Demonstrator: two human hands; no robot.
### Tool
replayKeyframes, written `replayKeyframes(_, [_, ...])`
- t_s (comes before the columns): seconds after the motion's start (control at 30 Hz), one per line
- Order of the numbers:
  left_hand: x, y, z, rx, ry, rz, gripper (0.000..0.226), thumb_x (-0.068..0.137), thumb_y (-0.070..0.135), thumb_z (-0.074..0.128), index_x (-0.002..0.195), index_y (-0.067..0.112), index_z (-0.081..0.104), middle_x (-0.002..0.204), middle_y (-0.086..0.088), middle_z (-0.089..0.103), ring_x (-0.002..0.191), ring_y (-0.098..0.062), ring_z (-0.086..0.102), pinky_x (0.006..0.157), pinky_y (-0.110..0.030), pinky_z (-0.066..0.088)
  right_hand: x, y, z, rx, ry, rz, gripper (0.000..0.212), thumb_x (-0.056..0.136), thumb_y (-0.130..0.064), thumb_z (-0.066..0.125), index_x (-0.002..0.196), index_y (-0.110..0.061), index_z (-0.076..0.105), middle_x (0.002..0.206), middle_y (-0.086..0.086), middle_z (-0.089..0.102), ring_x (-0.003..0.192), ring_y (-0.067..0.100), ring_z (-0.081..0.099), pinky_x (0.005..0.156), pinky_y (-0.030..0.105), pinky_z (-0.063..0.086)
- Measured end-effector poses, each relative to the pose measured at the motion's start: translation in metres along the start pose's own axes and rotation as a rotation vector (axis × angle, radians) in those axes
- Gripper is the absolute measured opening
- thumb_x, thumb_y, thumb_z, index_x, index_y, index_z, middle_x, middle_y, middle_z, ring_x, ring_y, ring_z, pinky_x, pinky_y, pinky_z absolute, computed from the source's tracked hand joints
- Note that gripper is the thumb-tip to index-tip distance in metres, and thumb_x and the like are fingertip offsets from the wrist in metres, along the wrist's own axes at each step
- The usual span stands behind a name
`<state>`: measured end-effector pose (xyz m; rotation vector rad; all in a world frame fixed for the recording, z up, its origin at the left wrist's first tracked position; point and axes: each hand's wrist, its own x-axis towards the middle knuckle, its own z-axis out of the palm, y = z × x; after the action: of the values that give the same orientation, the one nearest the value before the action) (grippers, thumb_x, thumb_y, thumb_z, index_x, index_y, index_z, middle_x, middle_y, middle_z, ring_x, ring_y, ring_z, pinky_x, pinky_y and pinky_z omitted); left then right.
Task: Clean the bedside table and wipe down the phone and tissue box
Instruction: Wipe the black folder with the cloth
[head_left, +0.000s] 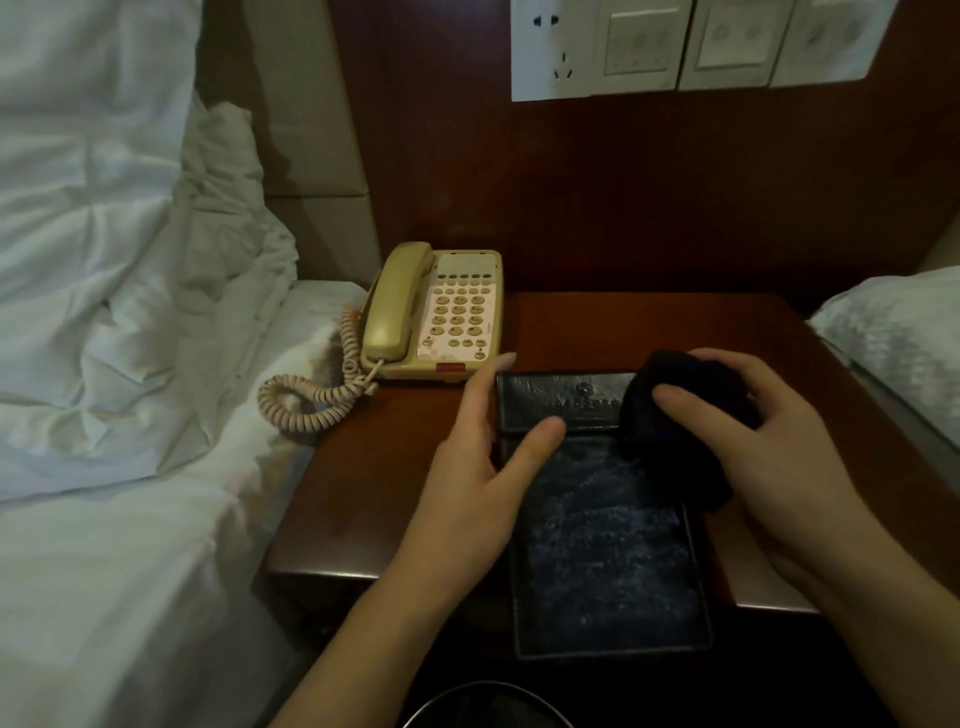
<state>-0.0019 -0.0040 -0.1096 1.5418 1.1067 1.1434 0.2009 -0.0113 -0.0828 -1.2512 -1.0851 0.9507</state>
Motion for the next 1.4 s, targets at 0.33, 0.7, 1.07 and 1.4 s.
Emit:
replayKeyframes(0.33, [-0.012,0.009,0.015,-0.444,0.043,-0.385,0.028,0.094,0.049,0.056,0.115,0.034,0.067,0.101,0.011,0.078,0.094,-0.009,0.075,0.081,-0.029,0.06,-0.001,0.004,0.006,0.207,0.073,0.068,0.027,0.08,-0.018,0.076,0.104,-0.028,0.069,0.103,-0.001,0.071,0.081,0.009,0.072,0.059,0.018,0.055])
replayKeyframes(0.7, [-0.012,0.012,0.018,-0.569,0.223,-0.352,0.043,0.089,0.056,0.053,0.119,0.031,0.071,0.112,0.001,0.077,0.106,-0.019,0.073,0.096,-0.041,0.056,-0.042,0.009,0.041,-0.612,-0.006,-0.534,0.035,0.093,-0.056,0.048,0.124,-0.039,0.046,0.121,-0.022,0.037,0.11,-0.013,0.044,0.083,0.005,0.039])
replayKeyframes(1.07, [-0.017,0.012,0.014,-0.723,0.3,-0.299,0.044,0.099,0.047,0.049,0.117,0.016,0.074,0.111,-0.009,0.077,0.106,-0.024,0.073,0.1,-0.045,0.054,-0.038,0.015,0.049,-0.981,0.027,-0.687,0.037,0.091,-0.045,0.057,0.118,-0.021,0.066,0.119,0.0,0.058,0.108,0.021,0.051,0.079,0.031,0.043])
replayKeyframes(1.4, [-0.019,0.005,0.021,-0.62,0.372,-0.238,0.04,0.103,0.041,0.048,0.105,0.014,0.077,0.101,-0.006,0.079,0.098,-0.019,0.075,0.087,-0.035,0.058,-0.047,0.026,0.071,-0.88,-0.216,-0.593,0.042,0.09,-0.055,0.048,0.125,-0.032,0.052,0.119,-0.015,0.044,0.109,0.003,0.04,0.085,0.012,0.035])
